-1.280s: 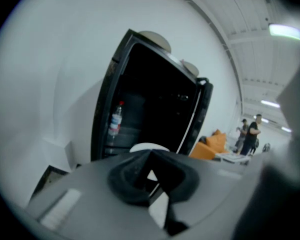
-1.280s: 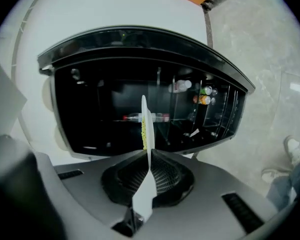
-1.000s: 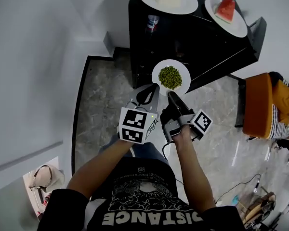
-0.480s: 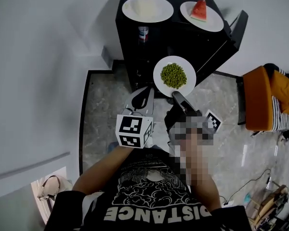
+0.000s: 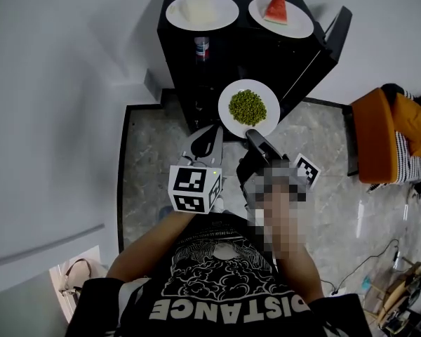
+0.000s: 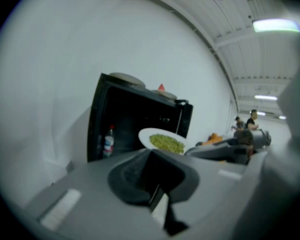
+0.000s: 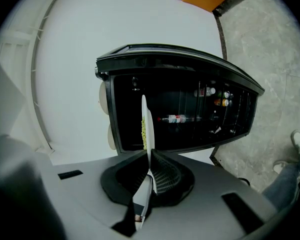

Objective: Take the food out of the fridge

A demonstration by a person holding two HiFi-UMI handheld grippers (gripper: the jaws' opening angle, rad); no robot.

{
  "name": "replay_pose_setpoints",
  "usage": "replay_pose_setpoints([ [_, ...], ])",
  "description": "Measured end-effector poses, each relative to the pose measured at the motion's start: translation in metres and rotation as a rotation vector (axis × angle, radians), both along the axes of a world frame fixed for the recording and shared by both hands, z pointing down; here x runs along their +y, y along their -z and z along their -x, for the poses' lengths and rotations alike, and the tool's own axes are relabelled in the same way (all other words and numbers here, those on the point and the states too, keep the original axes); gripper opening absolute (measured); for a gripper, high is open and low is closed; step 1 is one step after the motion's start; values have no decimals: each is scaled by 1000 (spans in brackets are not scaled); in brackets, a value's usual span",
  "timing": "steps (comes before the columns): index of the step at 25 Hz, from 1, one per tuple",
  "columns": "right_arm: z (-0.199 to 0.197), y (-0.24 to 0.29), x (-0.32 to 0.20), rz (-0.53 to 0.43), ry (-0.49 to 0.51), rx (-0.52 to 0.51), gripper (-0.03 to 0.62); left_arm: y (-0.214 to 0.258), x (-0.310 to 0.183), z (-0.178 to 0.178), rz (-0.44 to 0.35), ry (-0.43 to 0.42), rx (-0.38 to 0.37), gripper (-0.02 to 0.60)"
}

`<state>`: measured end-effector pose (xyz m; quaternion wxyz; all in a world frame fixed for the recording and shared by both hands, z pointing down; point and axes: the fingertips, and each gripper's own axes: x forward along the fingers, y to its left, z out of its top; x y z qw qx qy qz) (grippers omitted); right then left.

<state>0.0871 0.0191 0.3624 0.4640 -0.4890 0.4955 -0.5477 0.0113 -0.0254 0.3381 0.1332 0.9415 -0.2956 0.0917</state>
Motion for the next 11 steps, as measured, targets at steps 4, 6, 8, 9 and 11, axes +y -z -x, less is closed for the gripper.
replay_pose_setpoints([
  [4, -1, -2, 0, 3, 6, -1, 11, -1, 3, -4, 1, -10, -6, 2],
  [6, -1, -3, 0, 3, 8, -6, 11, -1, 4, -6, 1, -12, -6, 2],
  [8, -1, -4, 1, 3, 7, -8, 11, -2, 5, -7, 1, -13, -6, 2],
  [9, -2, -4, 1, 3, 8, -9, 11, -2, 5, -8, 1, -14, -6, 2],
  [11, -2, -5, 2, 4, 9, -10, 11, -3, 6, -9, 2, -15, -7, 2],
])
